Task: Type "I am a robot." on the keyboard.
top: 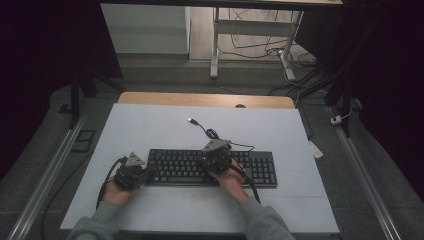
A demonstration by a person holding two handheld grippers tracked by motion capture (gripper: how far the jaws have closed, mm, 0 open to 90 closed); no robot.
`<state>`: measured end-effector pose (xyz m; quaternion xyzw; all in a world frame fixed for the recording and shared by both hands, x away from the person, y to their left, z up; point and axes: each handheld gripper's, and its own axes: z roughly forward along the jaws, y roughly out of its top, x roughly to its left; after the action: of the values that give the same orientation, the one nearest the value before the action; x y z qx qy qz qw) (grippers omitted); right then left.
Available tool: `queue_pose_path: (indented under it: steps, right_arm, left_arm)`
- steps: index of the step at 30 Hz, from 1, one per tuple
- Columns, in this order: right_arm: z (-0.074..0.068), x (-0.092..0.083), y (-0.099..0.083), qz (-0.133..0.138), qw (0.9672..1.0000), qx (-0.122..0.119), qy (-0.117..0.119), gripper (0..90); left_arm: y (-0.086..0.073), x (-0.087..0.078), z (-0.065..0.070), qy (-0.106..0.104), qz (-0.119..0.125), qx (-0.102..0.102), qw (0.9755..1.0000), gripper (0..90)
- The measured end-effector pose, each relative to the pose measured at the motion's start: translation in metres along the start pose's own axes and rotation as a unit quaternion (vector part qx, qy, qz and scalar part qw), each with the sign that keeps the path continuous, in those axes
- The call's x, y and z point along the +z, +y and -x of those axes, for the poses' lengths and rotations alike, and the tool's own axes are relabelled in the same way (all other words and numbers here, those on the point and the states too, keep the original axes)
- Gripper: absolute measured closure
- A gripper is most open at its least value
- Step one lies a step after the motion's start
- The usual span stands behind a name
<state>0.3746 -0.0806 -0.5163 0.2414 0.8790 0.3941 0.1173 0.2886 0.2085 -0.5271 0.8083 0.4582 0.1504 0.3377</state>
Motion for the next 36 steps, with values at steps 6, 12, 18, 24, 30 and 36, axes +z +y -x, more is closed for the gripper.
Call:
queue_pose_path:
  steps: [6, 12, 18, 24, 30, 36]
  right_arm:
    - [0.0, 0.001, 0.0, 0.0, 1.0, -0.001, 0.001, 89.6]
    - [0.001, 0.004, 0.0, -0.006, 1.0, 0.004, 0.003, 89.7]
    - [-0.001, -0.005, 0.002, 0.011, 0.9999, -0.006, 0.001, 89.7]
    - [0.003, -0.03, -0.003, 0.036, 0.9993, 0.004, -0.002, 89.7]
    - [0.016, -0.053, -0.023, 0.038, 0.9989, 0.021, -0.017, 75.8]
    - [0.026, -0.069, -0.037, 0.045, 0.9979, 0.032, -0.033, 62.7]
  left_arm:
    - [0.0, 0.002, 0.001, -0.001, -0.002, 0.001, 1.0, 88.8]
    - [0.0, 0.002, 0.001, -0.002, -0.003, 0.002, 1.0, 88.8]
    - [0.0, 0.001, 0.002, -0.002, 0.002, 0.003, 1.0, 88.8]
    - [0.003, -0.009, 0.006, -0.006, 0.033, 0.005, 0.9994, 88.6]
    - [0.004, -0.011, 0.003, -0.011, 0.044, -0.005, 0.999, 76.0]
    - [0.004, -0.013, 0.002, -0.006, 0.053, -0.019, 0.9984, 56.5]
